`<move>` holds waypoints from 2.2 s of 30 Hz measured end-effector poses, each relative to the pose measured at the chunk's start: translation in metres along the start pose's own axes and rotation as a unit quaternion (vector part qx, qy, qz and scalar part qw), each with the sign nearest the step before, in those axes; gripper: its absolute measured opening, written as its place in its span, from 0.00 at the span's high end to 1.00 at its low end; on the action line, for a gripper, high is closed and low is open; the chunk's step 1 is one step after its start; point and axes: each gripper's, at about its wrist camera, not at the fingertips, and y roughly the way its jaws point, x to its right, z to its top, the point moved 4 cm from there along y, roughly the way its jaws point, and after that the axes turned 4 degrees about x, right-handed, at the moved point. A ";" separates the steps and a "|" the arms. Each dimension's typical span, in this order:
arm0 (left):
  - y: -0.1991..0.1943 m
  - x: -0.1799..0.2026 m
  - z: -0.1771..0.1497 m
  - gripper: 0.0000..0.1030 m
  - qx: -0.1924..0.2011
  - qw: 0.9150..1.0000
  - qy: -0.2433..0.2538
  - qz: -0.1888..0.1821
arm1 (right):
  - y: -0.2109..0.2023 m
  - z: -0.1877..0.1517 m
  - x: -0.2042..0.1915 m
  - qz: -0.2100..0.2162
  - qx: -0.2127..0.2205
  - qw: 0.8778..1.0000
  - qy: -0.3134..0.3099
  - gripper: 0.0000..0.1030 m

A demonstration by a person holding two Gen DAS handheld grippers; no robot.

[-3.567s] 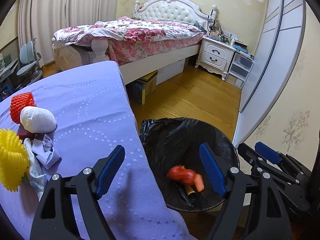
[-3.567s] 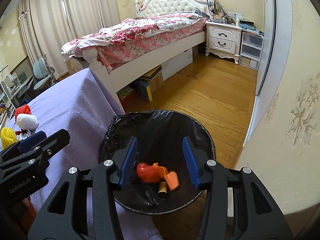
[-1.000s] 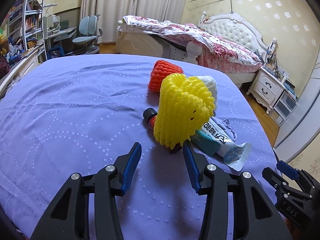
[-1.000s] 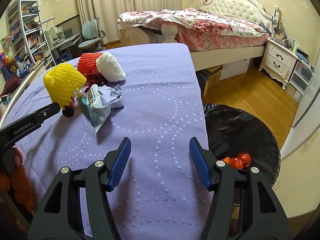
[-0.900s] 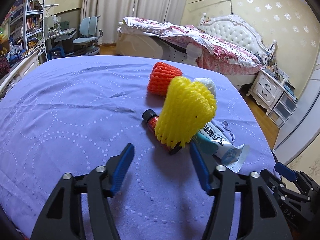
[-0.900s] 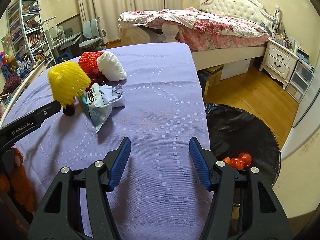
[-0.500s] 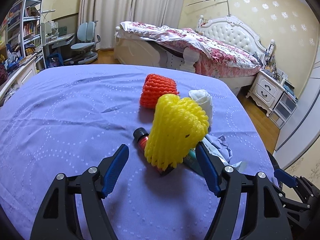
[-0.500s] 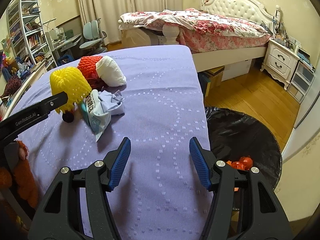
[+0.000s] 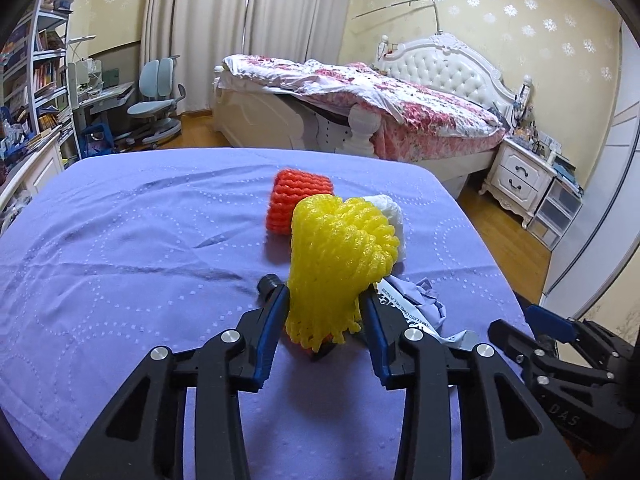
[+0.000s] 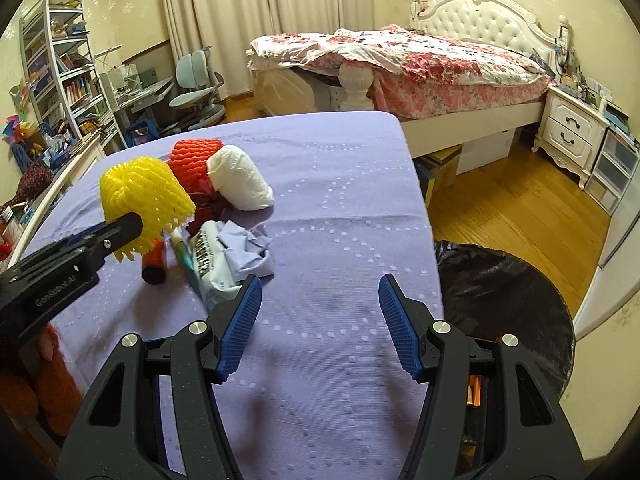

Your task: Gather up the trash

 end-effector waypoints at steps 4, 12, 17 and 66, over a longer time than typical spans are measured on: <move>-0.012 -0.016 -0.001 0.62 0.003 1.000 -0.009 0.013 | 0.001 -0.001 -0.013 0.010 -0.003 1.000 -0.015 0.42; -0.021 -0.064 -0.021 0.62 -0.018 0.997 -0.040 0.059 | 0.009 -0.005 -0.042 0.028 -0.014 0.998 -0.047 0.43; -0.021 -0.079 -0.034 0.62 -0.031 0.996 -0.058 0.068 | 0.020 -0.012 -0.052 0.040 -0.039 0.997 -0.051 0.60; -0.018 -0.088 -0.045 0.62 -0.037 0.995 -0.077 0.061 | 0.022 -0.018 -0.065 0.066 -0.057 0.996 -0.037 0.63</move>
